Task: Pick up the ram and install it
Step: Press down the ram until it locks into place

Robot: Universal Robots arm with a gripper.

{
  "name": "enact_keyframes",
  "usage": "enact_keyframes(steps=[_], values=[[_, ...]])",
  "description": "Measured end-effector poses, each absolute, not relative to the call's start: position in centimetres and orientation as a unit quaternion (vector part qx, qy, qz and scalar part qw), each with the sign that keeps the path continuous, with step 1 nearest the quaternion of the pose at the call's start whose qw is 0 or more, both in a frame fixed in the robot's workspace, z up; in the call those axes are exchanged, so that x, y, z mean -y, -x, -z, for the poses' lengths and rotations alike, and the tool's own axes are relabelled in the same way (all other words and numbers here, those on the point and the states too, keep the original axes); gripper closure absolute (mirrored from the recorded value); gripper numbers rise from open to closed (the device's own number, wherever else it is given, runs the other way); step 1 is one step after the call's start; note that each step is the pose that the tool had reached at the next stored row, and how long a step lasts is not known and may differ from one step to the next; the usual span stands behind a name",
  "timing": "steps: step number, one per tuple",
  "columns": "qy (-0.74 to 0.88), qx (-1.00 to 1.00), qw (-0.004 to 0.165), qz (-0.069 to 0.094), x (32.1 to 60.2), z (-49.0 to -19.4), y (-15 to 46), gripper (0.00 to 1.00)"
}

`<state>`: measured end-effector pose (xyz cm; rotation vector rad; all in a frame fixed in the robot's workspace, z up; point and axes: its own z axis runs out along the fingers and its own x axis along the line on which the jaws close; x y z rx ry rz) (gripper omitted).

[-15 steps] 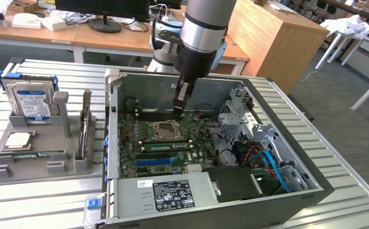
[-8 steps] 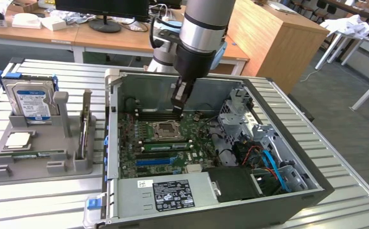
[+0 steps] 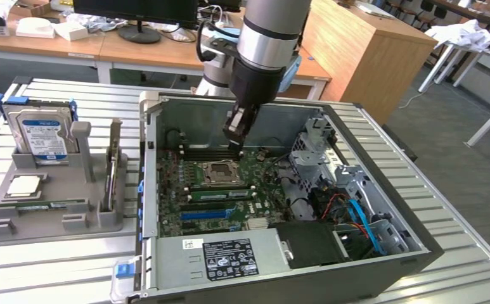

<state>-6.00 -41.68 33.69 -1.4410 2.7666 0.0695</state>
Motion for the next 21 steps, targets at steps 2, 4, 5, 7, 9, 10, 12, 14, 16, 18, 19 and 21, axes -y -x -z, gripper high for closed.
enact_keyframes(steps=[2, 4, 5, 7, 9, 10, 12, 14, 16, 18, 19, 21], values=[[0.451, -0.892, 0.011, -0.022, 41.68, -33.69, 6.05, 0.9], [0.441, -0.897, 0.011, -0.022, 41.68, -33.69, 6.1, 0.9], [0.436, -0.9, 0.011, -0.022, 41.68, -33.68, 6.12, 0.9], [0.427, -0.904, 0.011, -0.022, 41.68, -33.68, 6.19, 0.9], [0.417, -0.908, 0.012, -0.022, 41.68, -33.67, 6.26, 0.9], [0.412, -0.911, 0.012, -0.022, 41.68, -33.67, 6.29, 0.9], [0.403, -0.915, 0.012, -0.022, 41.68, -33.67, 6.37, 0.9], [0.393, -0.919, 0.012, -0.021, 41.68, -33.67, 6.45, 0.9], [0.383, -0.923, 0.013, -0.021, 41.68, -33.66, 6.52, 0.9], [0.371, -0.928, 0.013, -0.021, 41.68, -33.65, 6.58, 0.9], [0.366, -0.93, 0.013, -0.021, 41.68, -33.65, 6.61, 0.9], [0.354, -0.935, 0.013, -0.021, 41.68, -33.64, 6.67, 0.9]])
